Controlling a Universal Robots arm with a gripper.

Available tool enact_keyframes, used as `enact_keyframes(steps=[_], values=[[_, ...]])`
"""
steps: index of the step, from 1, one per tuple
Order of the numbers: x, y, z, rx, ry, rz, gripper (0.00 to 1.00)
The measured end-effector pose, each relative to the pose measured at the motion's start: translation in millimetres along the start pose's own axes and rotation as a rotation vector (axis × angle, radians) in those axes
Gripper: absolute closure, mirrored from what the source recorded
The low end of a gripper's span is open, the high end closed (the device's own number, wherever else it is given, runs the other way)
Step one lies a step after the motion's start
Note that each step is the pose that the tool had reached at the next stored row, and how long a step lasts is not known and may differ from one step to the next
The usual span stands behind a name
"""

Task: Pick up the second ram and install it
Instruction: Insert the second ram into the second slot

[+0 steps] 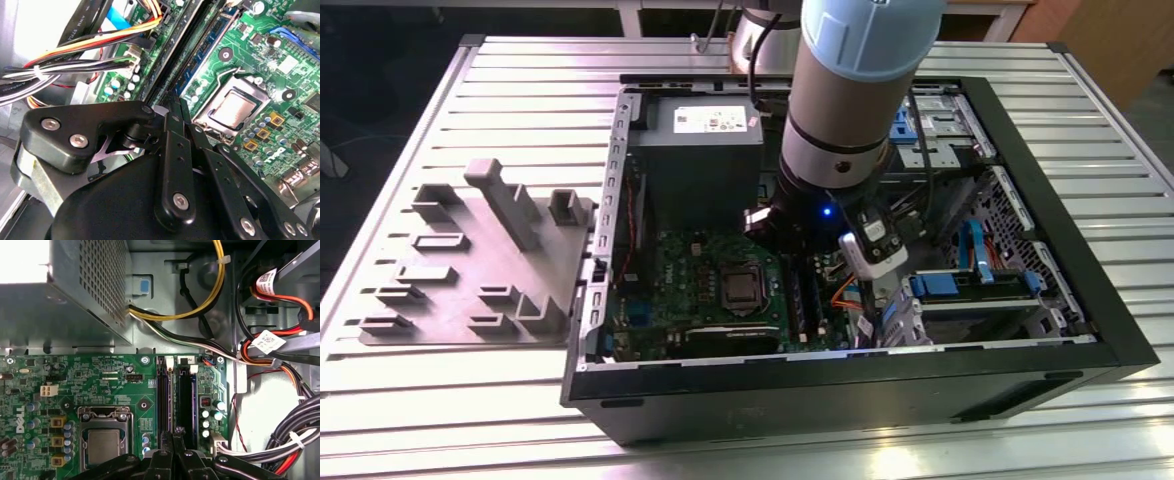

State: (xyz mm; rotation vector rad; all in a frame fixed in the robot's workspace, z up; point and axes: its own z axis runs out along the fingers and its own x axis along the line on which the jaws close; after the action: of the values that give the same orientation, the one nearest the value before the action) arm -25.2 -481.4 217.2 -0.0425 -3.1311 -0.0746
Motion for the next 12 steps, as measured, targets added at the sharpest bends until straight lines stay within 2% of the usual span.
enact_keyframes(steps=[12], values=[[0.0,-0.2,3.9,0.0002,0.0,0.0,0.89]])
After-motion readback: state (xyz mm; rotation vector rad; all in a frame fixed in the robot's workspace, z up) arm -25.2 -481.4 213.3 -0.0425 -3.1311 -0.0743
